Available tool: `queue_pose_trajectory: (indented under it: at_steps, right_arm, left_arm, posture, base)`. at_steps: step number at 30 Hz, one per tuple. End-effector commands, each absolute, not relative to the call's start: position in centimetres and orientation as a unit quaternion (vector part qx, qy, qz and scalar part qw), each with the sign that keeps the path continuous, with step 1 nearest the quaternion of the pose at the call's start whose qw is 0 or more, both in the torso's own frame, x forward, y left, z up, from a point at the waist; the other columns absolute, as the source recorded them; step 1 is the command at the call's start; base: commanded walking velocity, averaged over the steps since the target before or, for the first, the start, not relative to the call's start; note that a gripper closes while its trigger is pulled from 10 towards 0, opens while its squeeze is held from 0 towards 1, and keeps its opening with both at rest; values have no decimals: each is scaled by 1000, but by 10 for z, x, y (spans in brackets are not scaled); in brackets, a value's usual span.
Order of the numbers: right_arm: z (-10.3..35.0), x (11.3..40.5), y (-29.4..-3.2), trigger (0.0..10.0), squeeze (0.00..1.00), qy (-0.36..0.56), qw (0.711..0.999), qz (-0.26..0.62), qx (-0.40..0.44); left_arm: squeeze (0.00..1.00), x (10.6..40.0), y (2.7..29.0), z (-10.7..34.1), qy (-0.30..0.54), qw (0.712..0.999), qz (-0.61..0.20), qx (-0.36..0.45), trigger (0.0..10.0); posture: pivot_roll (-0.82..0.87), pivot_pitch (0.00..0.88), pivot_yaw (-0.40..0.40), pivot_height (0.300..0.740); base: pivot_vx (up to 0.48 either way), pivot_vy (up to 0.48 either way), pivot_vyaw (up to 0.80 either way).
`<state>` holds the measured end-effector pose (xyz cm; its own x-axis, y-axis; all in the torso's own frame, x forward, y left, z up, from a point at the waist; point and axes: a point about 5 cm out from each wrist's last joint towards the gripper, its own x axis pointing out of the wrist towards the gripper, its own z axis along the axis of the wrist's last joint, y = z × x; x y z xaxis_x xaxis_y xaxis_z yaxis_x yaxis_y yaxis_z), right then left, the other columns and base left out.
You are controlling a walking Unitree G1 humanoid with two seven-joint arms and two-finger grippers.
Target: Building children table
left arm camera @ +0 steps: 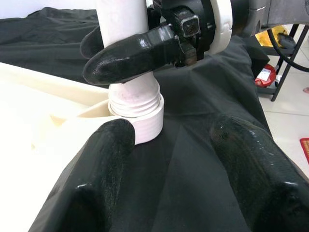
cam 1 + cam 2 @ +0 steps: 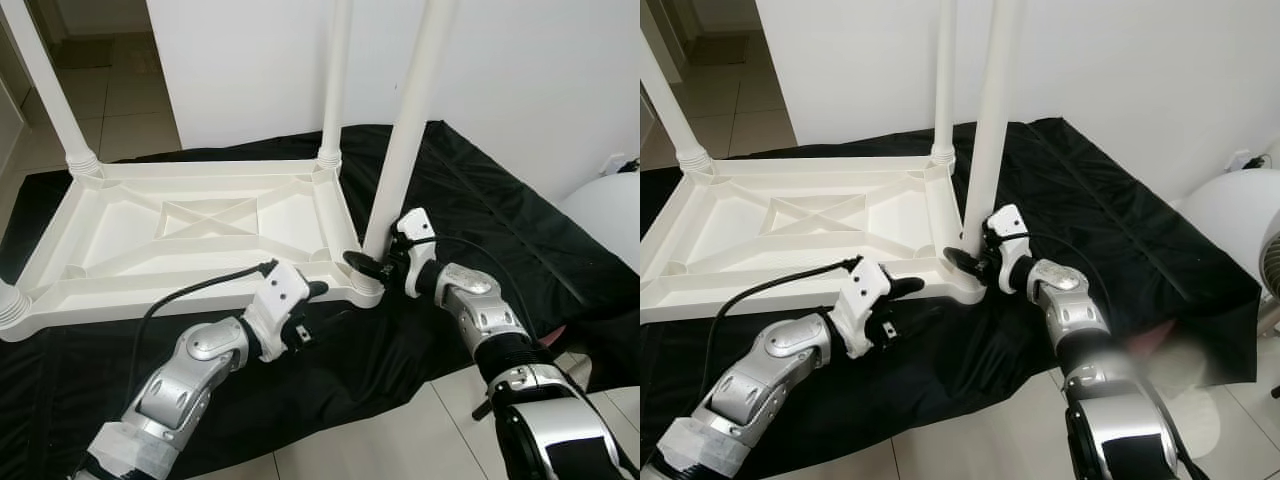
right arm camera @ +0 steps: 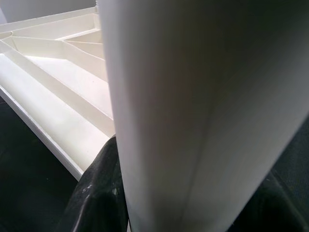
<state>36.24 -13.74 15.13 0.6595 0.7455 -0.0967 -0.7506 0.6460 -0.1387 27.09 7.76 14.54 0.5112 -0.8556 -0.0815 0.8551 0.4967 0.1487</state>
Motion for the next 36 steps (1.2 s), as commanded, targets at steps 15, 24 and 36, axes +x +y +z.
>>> queue_pose_trajectory:
  at_steps: [15,24,36]
  right_arm:
    - [138,341,-129,10000,0,-14,958,284,-35]
    - [133,335,-128,10000,0,-5,988,154,-15]
    - [132,316,-105,10000,0,0,999,10,45]
  left_arm:
    - [0,266,74,126,21,861,-499,96,10000]
    - [0,269,75,121,8,875,-472,112,10000]
    - [0,272,77,123,5,876,-471,100,10000]
  posture:
    - [-68,10,6,740]
    - [-77,16,9,740]
    - [-91,25,9,740]
  base:
    - [0,0,0]
    - [0,0,0]
    - [0,0,0]
